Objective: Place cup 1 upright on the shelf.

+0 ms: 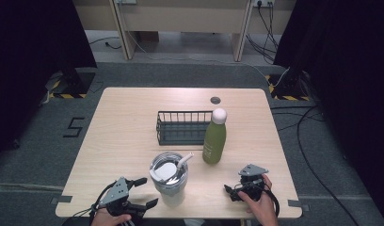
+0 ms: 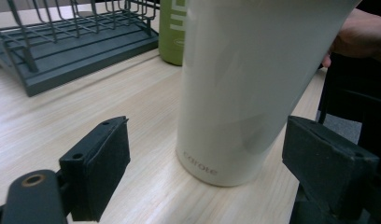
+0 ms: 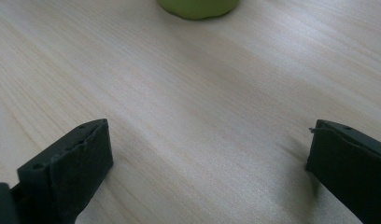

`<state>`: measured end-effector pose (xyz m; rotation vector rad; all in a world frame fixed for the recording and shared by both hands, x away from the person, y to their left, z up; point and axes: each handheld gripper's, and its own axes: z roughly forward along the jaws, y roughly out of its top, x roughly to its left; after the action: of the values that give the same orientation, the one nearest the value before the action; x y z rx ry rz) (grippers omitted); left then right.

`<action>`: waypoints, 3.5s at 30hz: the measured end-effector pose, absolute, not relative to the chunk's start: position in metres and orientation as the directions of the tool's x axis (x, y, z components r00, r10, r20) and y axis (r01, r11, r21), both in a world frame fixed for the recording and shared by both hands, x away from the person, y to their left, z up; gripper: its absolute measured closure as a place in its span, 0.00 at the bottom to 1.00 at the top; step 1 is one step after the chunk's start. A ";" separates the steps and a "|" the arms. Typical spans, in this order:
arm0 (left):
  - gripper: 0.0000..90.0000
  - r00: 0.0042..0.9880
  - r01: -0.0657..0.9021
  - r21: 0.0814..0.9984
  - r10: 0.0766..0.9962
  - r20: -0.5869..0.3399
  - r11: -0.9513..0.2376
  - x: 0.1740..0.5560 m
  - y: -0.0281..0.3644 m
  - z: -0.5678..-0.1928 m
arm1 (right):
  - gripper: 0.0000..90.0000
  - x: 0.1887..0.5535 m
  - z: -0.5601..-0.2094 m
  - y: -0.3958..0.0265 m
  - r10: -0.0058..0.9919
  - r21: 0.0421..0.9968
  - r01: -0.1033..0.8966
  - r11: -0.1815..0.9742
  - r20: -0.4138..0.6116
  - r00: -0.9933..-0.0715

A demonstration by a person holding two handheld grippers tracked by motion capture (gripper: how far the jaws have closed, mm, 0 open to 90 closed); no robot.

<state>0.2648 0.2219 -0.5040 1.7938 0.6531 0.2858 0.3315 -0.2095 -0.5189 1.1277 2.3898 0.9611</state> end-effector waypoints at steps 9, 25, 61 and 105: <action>0.16 0.835 0.258 0.943 0.538 -0.110 -0.208 0.264 0.208 -0.505 | 0.00 0.332 -0.519 -0.209 0.774 0.695 0.553 0.460 -0.009 -0.633; 0.16 0.851 0.224 0.946 0.521 -0.073 -0.233 0.269 0.185 -0.508 | 0.00 0.332 -0.519 -0.209 0.774 0.695 0.552 0.460 -0.009 -0.633; 0.09 0.845 0.211 0.959 0.528 -0.081 -0.190 0.284 0.158 -0.514 | 0.00 0.331 -0.519 -0.209 0.772 0.694 0.552 0.461 -0.008 -0.635; 0.12 0.827 0.161 0.968 0.561 -0.027 -0.191 0.301 0.169 -0.487 | 0.00 0.331 -0.519 -0.209 0.769 0.695 0.549 0.464 -0.009 -0.639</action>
<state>0.3013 0.1690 -0.4867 1.7529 0.5583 0.3953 0.3314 -0.2093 -0.5188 1.1196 2.3960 0.9627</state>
